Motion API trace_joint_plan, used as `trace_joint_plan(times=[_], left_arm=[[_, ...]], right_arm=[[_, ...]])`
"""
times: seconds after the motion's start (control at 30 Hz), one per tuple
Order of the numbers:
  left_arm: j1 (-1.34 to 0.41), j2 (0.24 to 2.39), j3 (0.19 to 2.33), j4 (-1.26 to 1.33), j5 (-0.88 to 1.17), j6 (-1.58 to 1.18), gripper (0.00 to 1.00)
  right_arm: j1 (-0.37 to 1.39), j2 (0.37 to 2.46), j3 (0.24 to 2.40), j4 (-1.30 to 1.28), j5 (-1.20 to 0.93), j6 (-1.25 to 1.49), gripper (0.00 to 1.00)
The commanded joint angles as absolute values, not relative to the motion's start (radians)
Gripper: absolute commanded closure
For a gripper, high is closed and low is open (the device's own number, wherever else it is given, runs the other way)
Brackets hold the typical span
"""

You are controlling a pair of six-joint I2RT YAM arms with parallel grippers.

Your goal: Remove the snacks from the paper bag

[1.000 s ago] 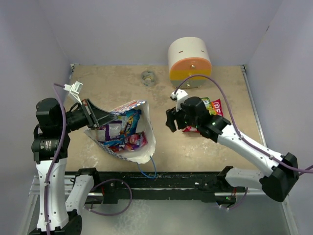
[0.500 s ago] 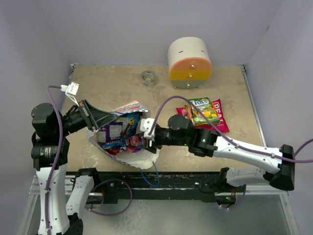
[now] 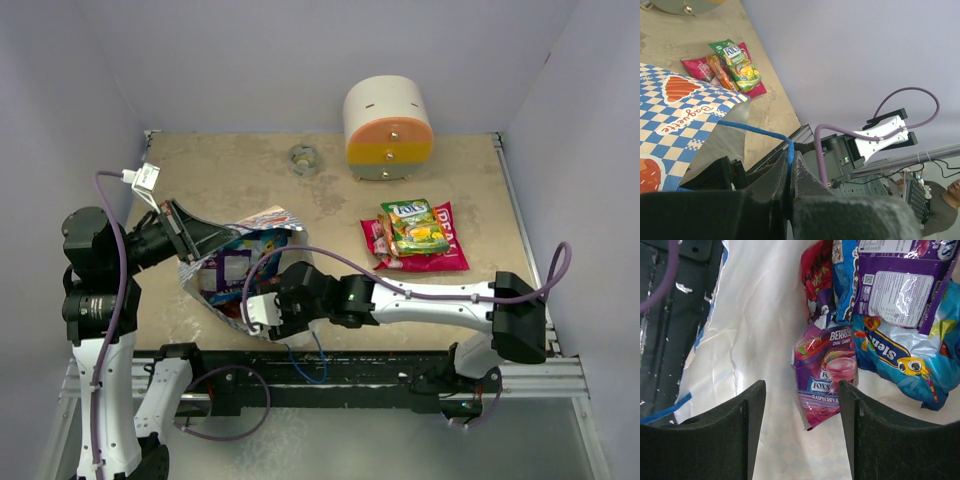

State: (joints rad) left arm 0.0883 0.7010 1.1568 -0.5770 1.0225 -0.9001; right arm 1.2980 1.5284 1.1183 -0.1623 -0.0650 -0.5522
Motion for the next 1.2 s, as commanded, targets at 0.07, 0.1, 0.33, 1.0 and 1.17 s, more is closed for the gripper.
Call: trace_joint_plan(times=[0.07,0.1,0.33,1.0,1.17], left_arm=[[0.081,0.687,1.204,-0.546,1.037,-0.919,1.00],[0.081,0.687,1.204,-0.550,1.037,-0.920,1.00],[0.081,0.692,1.213,-0.560,1.040,-0.919,1.00],[0.081,0.685,1.235,-0.599,1.027,-0.931,1.00],[0.081,0.691,1.246,-0.641,1.024,-0.900,1.00]], right_arm=[[1.295,1.593,1.160,-0.172,-0.004,-0.642,0.37],[1.295,1.611,1.162,-0.167,0.013,-0.642,0.37],[1.295,1.703,1.175,-0.062,0.075,-0.645,0.31],[1.291,1.909,1.234,0.192,0.161,-0.669,0.62],[1.291,1.891,1.264,0.165,0.147,-0.662,0.82]])
